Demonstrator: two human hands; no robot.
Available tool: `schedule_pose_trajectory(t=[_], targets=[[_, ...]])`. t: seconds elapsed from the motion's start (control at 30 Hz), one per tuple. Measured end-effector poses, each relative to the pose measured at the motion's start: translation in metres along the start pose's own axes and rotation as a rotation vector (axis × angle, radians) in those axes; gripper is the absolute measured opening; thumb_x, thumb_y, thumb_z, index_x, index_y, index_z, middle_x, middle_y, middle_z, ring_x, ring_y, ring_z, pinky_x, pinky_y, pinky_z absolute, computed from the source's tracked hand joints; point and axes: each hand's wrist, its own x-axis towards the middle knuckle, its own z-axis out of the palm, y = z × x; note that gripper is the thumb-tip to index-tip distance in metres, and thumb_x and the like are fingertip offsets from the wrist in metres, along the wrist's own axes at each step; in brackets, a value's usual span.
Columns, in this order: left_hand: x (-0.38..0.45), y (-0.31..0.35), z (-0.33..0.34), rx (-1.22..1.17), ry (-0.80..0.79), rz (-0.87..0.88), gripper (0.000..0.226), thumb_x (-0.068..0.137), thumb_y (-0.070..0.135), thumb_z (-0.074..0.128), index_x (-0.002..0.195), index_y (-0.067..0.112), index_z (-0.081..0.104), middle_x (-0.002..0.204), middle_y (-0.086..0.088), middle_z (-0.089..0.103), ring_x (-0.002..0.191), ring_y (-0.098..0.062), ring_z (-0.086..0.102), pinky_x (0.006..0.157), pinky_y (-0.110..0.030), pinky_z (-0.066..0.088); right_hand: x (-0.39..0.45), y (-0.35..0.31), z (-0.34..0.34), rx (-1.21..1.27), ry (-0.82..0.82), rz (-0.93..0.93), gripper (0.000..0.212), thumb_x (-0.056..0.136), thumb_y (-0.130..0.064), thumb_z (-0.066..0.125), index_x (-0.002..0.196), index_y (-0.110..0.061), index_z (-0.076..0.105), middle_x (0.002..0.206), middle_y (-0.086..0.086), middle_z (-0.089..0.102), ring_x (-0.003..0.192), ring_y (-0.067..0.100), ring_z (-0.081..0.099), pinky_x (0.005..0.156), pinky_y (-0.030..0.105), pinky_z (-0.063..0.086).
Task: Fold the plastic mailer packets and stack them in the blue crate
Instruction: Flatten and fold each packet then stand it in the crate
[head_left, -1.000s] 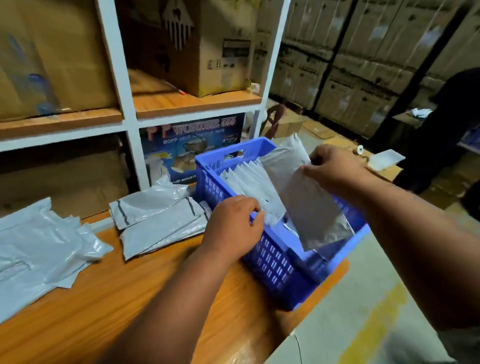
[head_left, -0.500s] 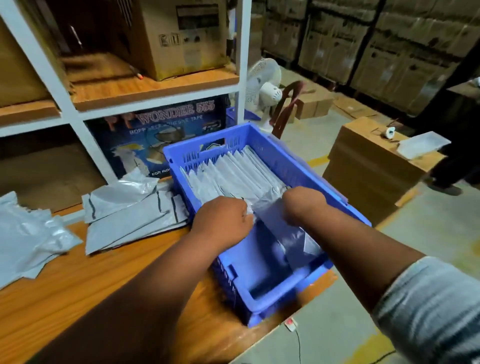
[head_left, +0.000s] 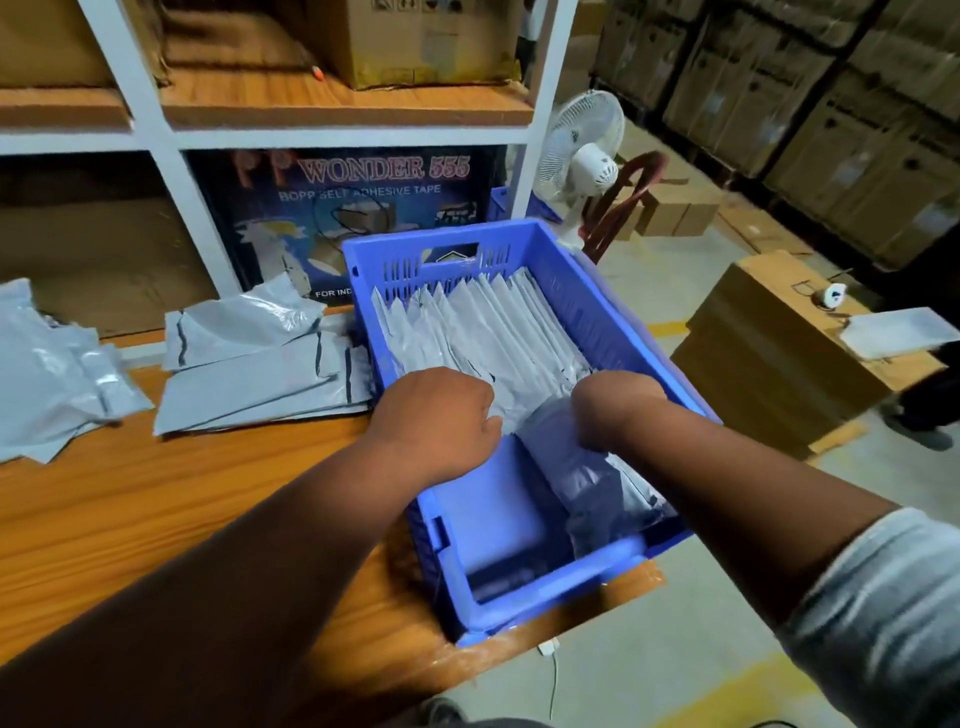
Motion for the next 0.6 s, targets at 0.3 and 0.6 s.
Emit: schedule_pose_trajectory(t=[0.3,0.6], targets=[[0.002,0.004,-0.001,0.049,-0.036,0.001,0.039,0.102,0.055,0.052,0.078,0.026,0.045,0.077,0.004,0.052,0.078,-0.024,0.053,0.063,-0.036,0.036,0.002,-0.001,0.039,-0.524,0.372,-0.929,0.034,0.093,-0.043,0.06,0.114,-0.021,0.075,0.125,0.007,0.063,0.118,0.036,0.058,0.102,0.048,0.043],[-0.003,0.004,-0.008,0.034,-0.077,0.001,0.033,0.103,0.052,0.052,0.082,0.027,0.046,0.079,0.005,0.042,0.083,-0.027,0.047,0.071,-0.037,0.038,0.015,0.004,0.067,-0.885,0.007,-0.581,0.091,0.095,-0.085,0.037,0.169,-0.044,0.002,0.177,0.005,-0.022,0.163,0.035,-0.02,0.113,0.082,-0.017]])
